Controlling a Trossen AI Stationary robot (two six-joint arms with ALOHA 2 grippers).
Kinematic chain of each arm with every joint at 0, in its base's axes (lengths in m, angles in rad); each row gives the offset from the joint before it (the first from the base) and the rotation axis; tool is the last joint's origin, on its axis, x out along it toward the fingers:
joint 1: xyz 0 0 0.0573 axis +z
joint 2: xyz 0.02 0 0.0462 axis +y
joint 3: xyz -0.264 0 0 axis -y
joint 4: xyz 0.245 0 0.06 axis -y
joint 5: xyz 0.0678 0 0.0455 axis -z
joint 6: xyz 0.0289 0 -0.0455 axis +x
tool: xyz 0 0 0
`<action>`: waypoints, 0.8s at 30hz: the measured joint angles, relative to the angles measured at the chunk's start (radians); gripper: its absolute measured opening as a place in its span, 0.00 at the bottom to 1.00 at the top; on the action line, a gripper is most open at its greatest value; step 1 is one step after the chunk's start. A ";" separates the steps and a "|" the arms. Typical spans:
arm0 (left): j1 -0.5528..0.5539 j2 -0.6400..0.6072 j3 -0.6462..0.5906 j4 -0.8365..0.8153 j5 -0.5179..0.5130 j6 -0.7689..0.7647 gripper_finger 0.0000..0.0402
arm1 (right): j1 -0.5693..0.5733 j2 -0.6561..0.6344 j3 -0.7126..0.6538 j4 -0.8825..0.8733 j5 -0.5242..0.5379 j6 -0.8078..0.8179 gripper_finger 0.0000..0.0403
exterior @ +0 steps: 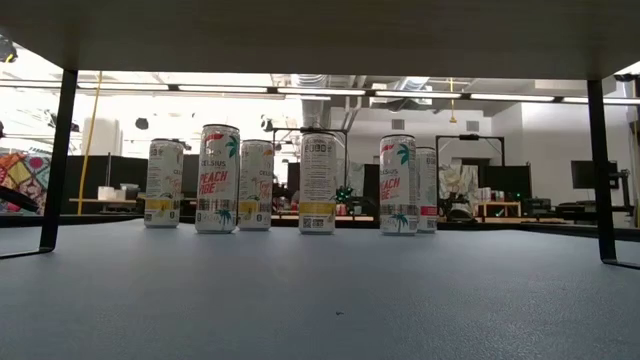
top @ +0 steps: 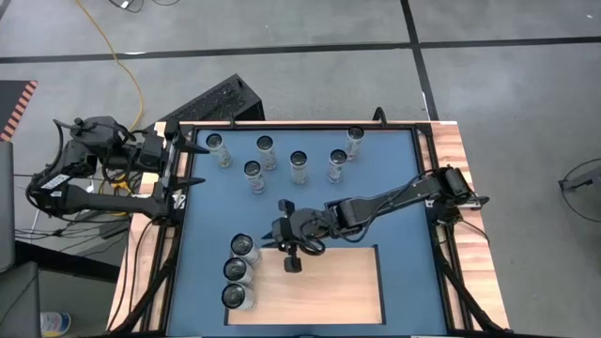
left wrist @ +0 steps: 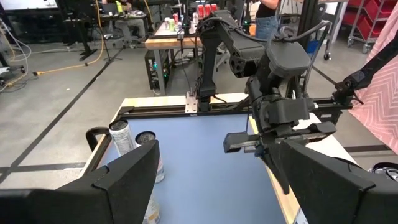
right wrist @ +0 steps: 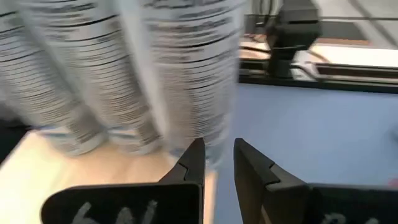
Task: Place canned beverage on shelf
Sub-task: Put the white blue soda can on the shelf aligned with the other white blue soda cans
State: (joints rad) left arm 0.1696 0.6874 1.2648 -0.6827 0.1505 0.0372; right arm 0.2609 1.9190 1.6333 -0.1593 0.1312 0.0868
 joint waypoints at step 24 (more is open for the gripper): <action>0.000 0.000 0.000 0.000 0.000 0.000 0.79 | -0.014 0.000 0.000 0.088 -0.080 -0.050 0.16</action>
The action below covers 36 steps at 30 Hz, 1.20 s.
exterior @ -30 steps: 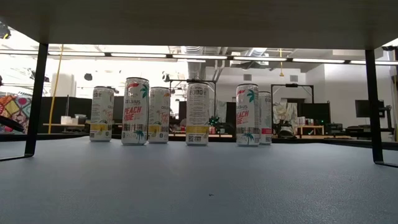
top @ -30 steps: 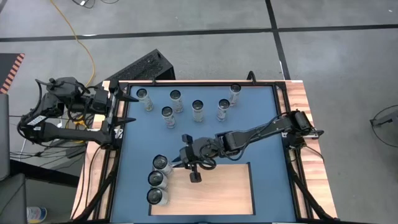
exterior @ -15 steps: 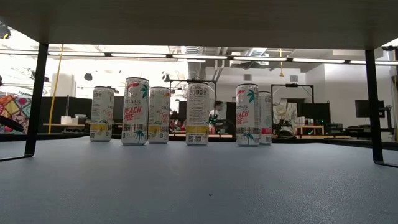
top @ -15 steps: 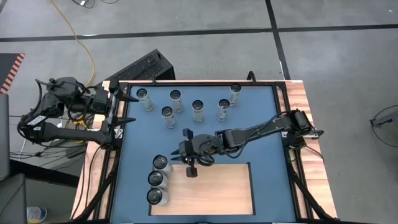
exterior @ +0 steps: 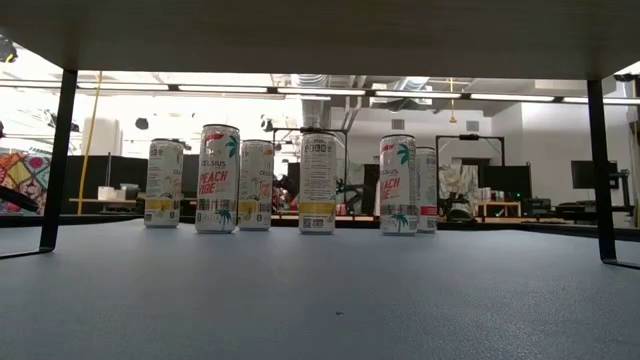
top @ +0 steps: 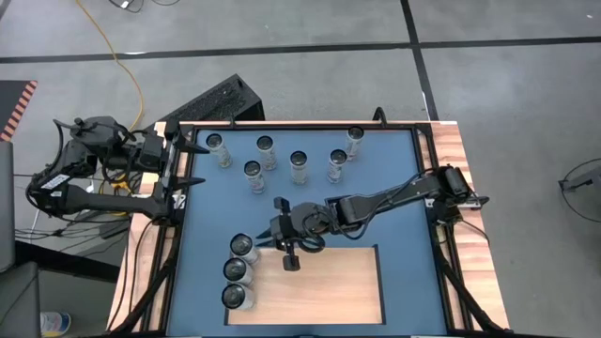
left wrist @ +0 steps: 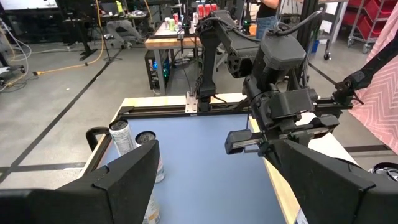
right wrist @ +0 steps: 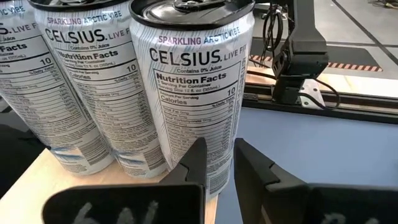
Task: Place canned beverage on shelf
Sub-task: Put the white blue soda can on the shelf aligned with the other white blue soda cans
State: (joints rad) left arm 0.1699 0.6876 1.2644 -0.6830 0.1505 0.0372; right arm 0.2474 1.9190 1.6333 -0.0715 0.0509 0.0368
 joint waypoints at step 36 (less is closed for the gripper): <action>0.000 0.000 0.000 -0.001 0.000 -0.008 0.79 | -0.006 0.024 0.000 0.093 -0.049 -0.020 0.16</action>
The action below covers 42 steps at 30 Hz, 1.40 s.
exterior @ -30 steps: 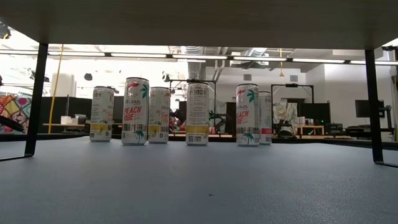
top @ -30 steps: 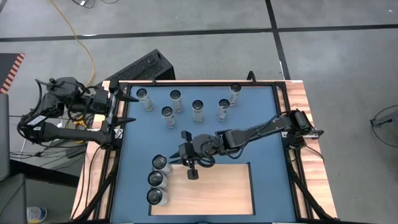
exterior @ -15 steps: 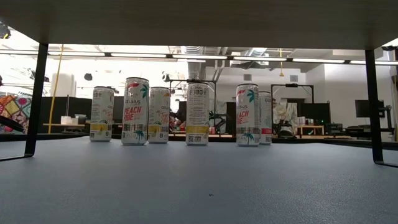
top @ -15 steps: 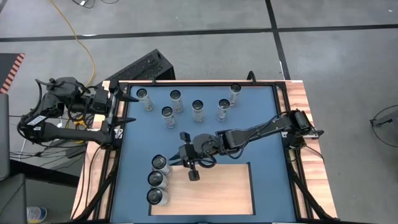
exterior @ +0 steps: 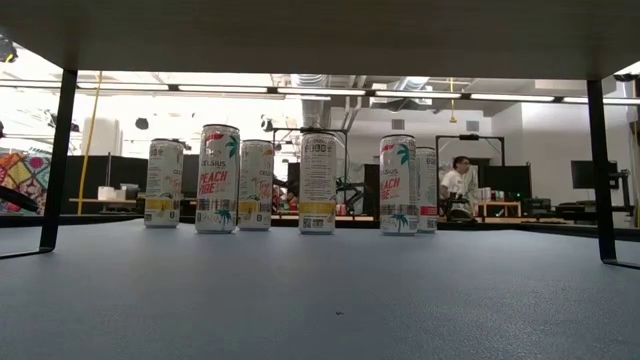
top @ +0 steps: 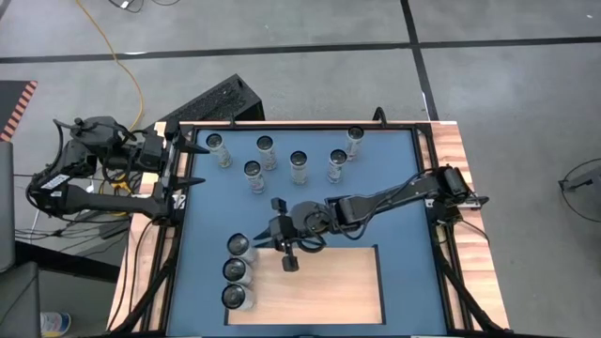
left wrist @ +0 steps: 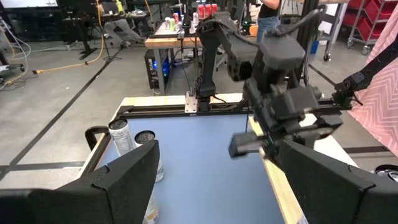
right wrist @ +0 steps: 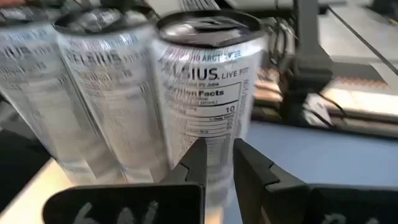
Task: Place canned beverage on shelf
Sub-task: Put the white blue soda can on the shelf aligned with the other white blue soda cans, then put the bottom right white yellow soda can on the shelf
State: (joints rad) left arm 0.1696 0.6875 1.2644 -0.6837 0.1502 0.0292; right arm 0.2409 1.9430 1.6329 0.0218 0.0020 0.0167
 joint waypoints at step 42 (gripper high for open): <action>0.000 0.081 0.000 -0.115 -0.216 -0.034 0.79 | -0.126 -0.238 0.000 -0.654 0.386 -0.071 0.47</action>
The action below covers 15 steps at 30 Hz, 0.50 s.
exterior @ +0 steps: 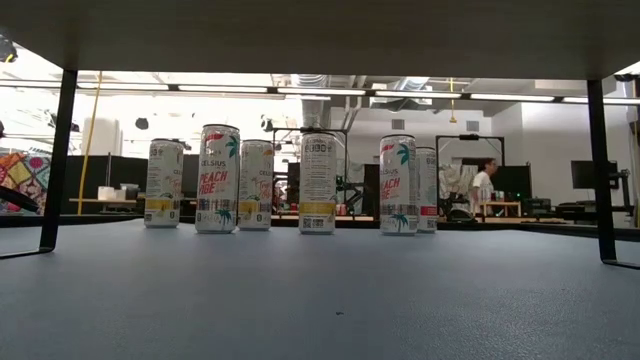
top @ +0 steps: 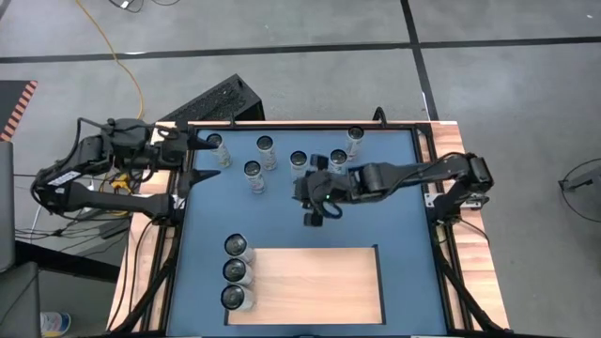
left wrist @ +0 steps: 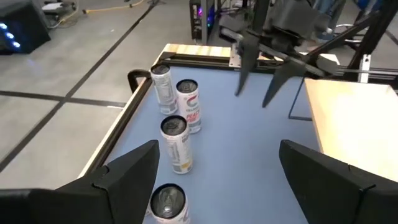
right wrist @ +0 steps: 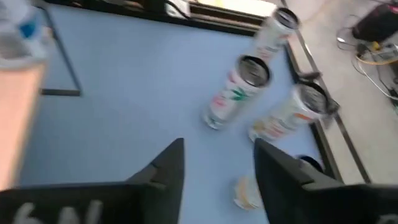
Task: Place canned beverage on shelf
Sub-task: Put the bottom right white yellow soda can on the shelf
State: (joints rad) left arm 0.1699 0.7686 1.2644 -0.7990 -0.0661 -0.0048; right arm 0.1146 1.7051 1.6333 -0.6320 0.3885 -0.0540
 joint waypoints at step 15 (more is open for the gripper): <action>0.000 0.049 0.000 0.000 -0.092 0.038 0.79 | -0.159 -0.005 0.000 -0.120 0.004 -0.025 0.69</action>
State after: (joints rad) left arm 0.1699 0.8180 1.2644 -0.7986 -0.1577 0.0330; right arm -0.0443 1.7005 1.6329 -0.7524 0.3920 -0.0791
